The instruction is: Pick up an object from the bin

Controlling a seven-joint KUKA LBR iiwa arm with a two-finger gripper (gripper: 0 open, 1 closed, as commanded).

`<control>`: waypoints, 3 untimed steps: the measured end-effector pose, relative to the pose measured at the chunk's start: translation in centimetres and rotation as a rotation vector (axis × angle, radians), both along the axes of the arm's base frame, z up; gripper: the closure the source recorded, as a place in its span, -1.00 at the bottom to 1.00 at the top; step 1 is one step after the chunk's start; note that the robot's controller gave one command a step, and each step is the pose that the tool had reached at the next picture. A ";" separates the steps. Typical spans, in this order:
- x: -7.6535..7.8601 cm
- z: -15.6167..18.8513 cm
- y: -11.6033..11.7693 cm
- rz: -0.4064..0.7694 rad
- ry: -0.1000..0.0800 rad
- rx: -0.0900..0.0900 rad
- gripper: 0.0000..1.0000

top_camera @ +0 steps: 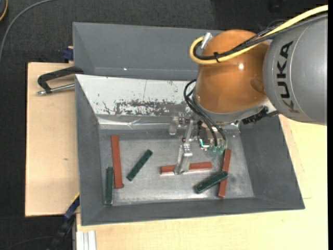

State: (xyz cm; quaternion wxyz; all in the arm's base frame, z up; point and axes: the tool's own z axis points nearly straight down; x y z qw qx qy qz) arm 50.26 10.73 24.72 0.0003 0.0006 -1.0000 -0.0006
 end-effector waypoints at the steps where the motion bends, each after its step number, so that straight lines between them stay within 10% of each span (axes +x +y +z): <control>1: 3.7 -17.9 -4.1 -0.066 0.005 -0.001 -1.00; 2: 3.9 -17.7 -4.0 -0.066 0.000 0.001 1.00; 3: 4.7 -3.6 -6.5 0.339 -0.007 0.000 1.00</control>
Offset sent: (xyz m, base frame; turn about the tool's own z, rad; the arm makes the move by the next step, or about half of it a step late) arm 0.0386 -0.0411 -0.1772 0.0654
